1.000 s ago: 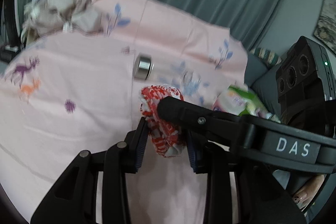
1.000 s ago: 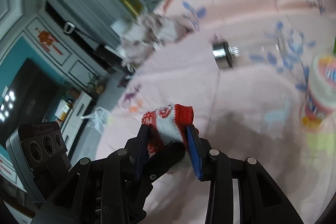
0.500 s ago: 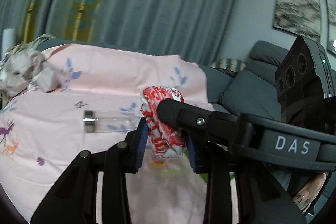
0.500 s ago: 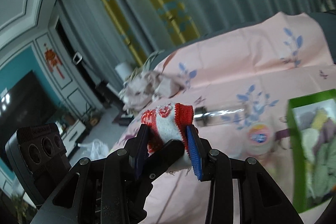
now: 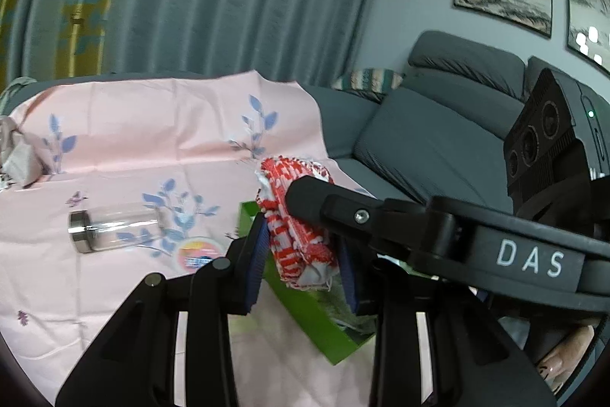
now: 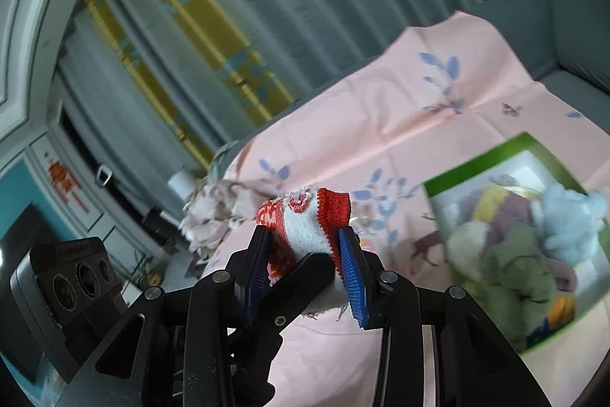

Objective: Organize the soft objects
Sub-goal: 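Carry the red-white sock into the green box and lower it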

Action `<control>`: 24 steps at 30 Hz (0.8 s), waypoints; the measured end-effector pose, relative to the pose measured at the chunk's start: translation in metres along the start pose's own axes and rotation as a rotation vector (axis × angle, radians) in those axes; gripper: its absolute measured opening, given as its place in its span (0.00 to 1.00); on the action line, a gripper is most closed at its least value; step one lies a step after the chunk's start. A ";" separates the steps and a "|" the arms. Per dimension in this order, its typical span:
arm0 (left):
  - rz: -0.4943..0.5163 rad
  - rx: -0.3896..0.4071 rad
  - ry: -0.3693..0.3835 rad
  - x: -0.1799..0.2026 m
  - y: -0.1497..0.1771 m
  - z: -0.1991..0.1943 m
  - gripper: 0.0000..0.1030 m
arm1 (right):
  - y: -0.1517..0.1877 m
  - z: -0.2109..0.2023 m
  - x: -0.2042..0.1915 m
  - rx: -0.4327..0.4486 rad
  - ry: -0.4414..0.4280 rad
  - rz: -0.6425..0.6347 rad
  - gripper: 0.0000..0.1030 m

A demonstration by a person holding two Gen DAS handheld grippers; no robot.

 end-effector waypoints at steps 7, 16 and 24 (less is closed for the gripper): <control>0.018 -0.086 0.067 0.028 0.011 0.039 0.31 | -0.007 -0.009 0.051 0.025 0.091 0.112 0.39; 0.017 -0.232 0.146 0.058 0.035 0.086 0.30 | -0.001 -0.016 0.115 0.022 0.190 0.269 0.39; -0.006 -0.334 0.180 0.067 0.052 0.117 0.30 | 0.007 -0.014 0.148 -0.006 0.274 0.347 0.39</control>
Point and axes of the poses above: each gripper's, at about its wrist camera, not at the fingertips, and z roughly the way its jaws point, x to its right, y to its underside, the point moved 8 cm from there along z, roughly the way its jaws point, and after that the axes turned 1 degree about z, right-handed, at the moved point
